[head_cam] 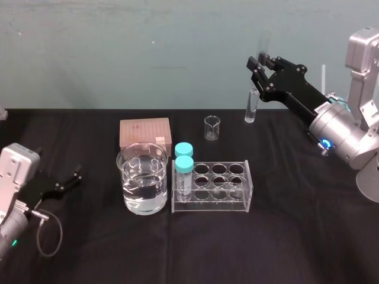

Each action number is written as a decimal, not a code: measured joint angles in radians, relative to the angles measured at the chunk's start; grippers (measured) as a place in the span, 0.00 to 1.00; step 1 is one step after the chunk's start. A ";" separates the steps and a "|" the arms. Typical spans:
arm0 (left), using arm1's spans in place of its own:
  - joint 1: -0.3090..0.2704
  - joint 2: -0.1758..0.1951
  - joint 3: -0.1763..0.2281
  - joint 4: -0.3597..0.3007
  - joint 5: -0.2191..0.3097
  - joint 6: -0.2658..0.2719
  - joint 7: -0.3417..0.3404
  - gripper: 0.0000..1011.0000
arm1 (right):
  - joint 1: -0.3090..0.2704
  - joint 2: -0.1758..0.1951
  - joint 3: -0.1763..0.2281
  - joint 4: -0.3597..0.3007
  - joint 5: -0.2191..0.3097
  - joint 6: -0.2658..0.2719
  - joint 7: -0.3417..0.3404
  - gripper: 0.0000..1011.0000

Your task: Hold the test tube with one hand and immerse one end into the beaker, then return it to the test tube rack.

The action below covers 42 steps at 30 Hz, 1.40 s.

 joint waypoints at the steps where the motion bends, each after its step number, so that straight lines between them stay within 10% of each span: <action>1: 0.000 0.000 0.000 0.000 0.000 0.000 0.000 0.99 | 0.000 0.000 0.001 0.000 -0.002 0.001 -0.003 0.23; 42: 0.000 0.000 0.000 0.000 0.000 0.000 0.000 0.99 | -0.019 -0.018 0.012 -0.009 -0.020 0.008 -0.019 0.23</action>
